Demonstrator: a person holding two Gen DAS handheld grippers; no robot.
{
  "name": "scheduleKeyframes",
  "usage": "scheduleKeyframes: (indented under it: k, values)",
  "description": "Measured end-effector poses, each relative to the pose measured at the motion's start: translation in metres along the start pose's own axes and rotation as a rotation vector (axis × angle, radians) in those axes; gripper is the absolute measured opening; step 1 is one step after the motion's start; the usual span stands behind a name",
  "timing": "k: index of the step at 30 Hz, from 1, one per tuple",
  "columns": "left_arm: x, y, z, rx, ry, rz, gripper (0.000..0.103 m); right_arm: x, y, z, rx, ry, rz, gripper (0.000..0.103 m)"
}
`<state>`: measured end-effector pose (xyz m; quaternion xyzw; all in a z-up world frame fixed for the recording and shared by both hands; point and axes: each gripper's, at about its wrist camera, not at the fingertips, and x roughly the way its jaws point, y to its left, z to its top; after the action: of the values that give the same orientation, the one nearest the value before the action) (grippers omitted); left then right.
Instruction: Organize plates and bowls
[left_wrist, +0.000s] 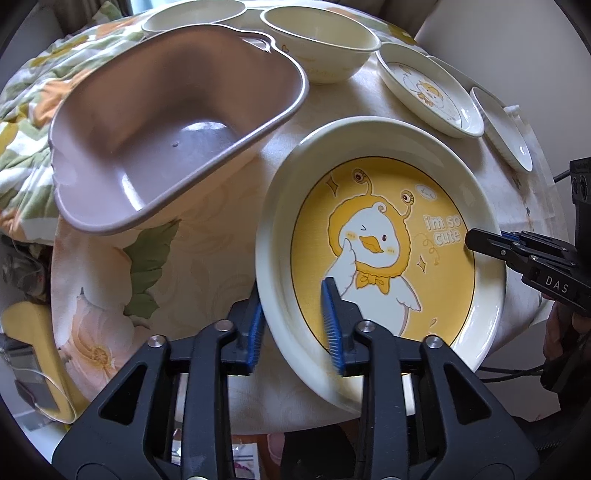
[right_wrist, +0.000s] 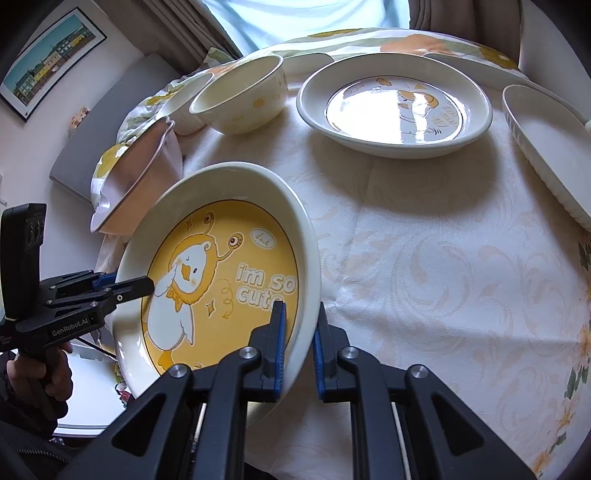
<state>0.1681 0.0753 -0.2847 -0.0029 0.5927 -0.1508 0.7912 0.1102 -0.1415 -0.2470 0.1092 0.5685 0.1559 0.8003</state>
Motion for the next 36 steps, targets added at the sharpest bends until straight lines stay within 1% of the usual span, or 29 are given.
scheduleKeyframes:
  k: [1, 2, 3, 4, 5, 8, 9, 11, 14, 16, 21, 23, 25, 27, 28, 29, 30, 31, 32, 34, 36]
  values:
    - [0.000, -0.002, 0.000, 0.005, 0.000, 0.007, 0.056, 0.000, -0.001, 0.000, 0.007, -0.001, 0.005, 0.012]
    - [0.000, -0.003, -0.001, 0.010, -0.010, 0.024, 0.080, 0.000, -0.002, 0.000, 0.011, -0.001, 0.009, 0.012]
    - [-0.002, -0.005, -0.002, 0.015, -0.029, 0.040, 0.085, 0.000, -0.002, 0.000, 0.013, -0.002, 0.011, 0.012]
    - [-0.004, -0.007, -0.003, 0.023, -0.043, 0.047, 0.087, 0.000, -0.002, -0.001, 0.013, -0.002, 0.011, 0.012]
    - [-0.003, -0.009, -0.003, 0.030, -0.041, 0.048, 0.087, 0.000, -0.002, -0.001, 0.010, -0.002, 0.010, 0.013]
    - [0.000, -0.013, -0.003, 0.038, -0.028, 0.052, 0.087, 0.000, 0.001, -0.001, -0.006, 0.000, 0.006, 0.021]
    - [-0.001, -0.015, -0.003, 0.038, -0.027, 0.055, 0.087, 0.000, 0.002, -0.001, -0.010, 0.001, 0.006, 0.023]
    - [-0.005, -0.018, -0.003, 0.040, -0.029, 0.070, 0.087, -0.003, 0.006, 0.001, -0.030, 0.013, -0.016, 0.023]
    - [-0.016, -0.020, -0.003, 0.028, -0.041, 0.076, 0.087, -0.018, 0.010, 0.003, -0.053, -0.004, -0.039, 0.023]
    - [-0.029, -0.022, -0.003, 0.020, -0.060, 0.083, 0.087, -0.033, 0.011, 0.004, -0.055, -0.022, -0.034, 0.023]
    - [-0.068, -0.045, 0.000, 0.032, -0.140, 0.106, 0.087, -0.072, 0.007, 0.005, -0.056, -0.084, -0.035, 0.023]
    - [-0.089, -0.059, 0.002, 0.048, -0.186, 0.106, 0.087, -0.090, 0.003, 0.004, -0.051, -0.110, -0.039, 0.023]
    - [-0.113, -0.079, 0.007, 0.079, -0.255, 0.096, 0.087, -0.114, 0.001, 0.005, -0.049, -0.141, -0.044, 0.023]
    - [-0.136, -0.101, 0.016, 0.124, -0.320, 0.106, 0.089, -0.139, -0.003, 0.007, -0.059, -0.185, -0.050, 0.023]
    - [-0.146, -0.114, 0.022, 0.147, -0.355, 0.116, 0.095, -0.155, -0.006, 0.010, -0.066, -0.212, -0.058, 0.024]
    - [-0.154, -0.125, 0.028, 0.165, -0.387, 0.126, 0.103, -0.167, -0.009, 0.012, -0.068, -0.230, -0.063, 0.033]
    - [-0.161, -0.138, 0.036, 0.181, -0.422, 0.134, 0.103, -0.178, -0.013, 0.013, -0.067, -0.247, -0.069, 0.056]
    - [-0.166, -0.152, 0.042, 0.201, -0.450, 0.138, 0.103, -0.189, -0.017, 0.015, -0.059, -0.266, -0.076, 0.072]
    - [-0.169, -0.164, 0.051, 0.224, -0.465, 0.133, 0.103, -0.199, -0.023, 0.016, -0.049, -0.288, -0.075, 0.102]
    - [-0.165, -0.188, 0.070, 0.271, -0.461, 0.110, 0.103, -0.218, -0.034, 0.015, -0.049, -0.344, -0.081, 0.103]
    - [-0.156, -0.208, 0.087, 0.303, -0.430, 0.090, 0.103, -0.227, -0.042, 0.013, -0.053, -0.368, -0.119, 0.103]
